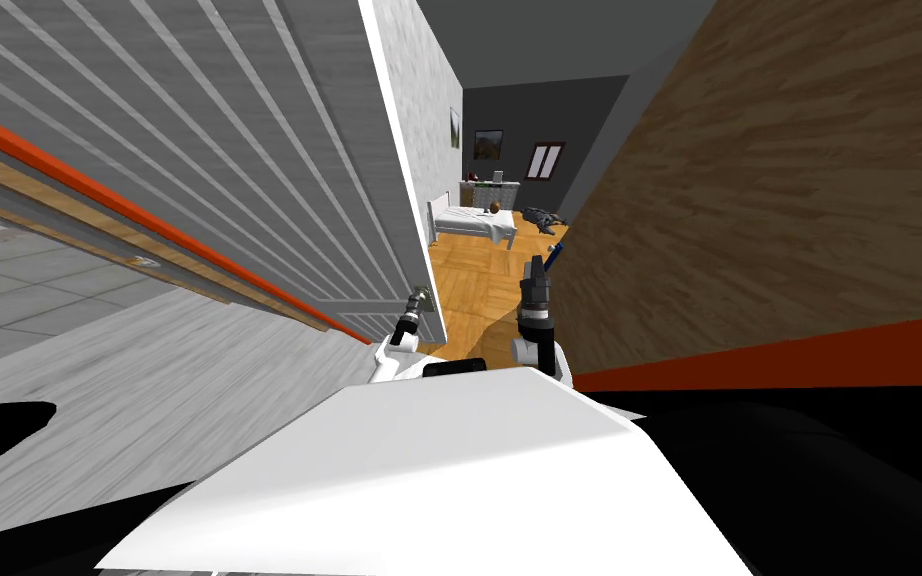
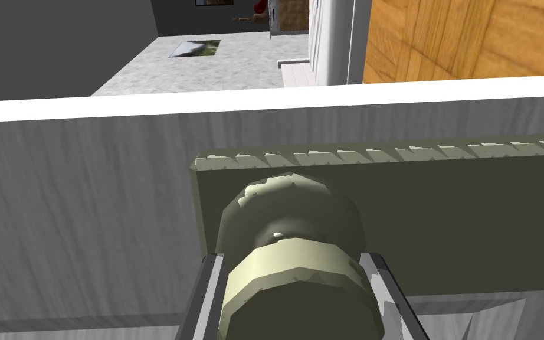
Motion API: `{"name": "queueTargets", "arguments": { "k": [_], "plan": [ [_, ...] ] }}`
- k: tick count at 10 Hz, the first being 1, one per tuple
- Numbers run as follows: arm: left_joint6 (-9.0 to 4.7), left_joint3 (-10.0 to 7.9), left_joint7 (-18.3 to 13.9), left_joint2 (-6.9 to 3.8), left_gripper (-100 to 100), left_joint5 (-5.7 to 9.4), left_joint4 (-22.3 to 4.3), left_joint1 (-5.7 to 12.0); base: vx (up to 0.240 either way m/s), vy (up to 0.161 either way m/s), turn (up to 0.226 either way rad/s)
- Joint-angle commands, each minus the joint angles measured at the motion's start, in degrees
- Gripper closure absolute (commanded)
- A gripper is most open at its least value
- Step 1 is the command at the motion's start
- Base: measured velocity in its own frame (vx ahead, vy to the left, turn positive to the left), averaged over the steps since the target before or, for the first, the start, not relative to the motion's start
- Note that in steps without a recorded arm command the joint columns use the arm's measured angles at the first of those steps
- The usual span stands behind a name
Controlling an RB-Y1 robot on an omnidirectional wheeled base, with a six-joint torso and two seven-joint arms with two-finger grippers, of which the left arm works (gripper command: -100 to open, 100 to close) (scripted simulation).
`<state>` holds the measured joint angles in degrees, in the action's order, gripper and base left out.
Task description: Push the door open
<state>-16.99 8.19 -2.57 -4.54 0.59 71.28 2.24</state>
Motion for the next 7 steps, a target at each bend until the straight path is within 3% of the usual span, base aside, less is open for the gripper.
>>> {"name": "queueTargets", "arguments": {
  "k": [1,7],
  "plan": [
    [0.06,-1.61,0.3,-0.29,100,0.13,0.3,0.32,0.092,-0.068,0.046],
    [0.05,-5.65,1.2,0.07,100,0.58,-1.0,1.31,0.12,-0.115,0.07]
  ]
}}
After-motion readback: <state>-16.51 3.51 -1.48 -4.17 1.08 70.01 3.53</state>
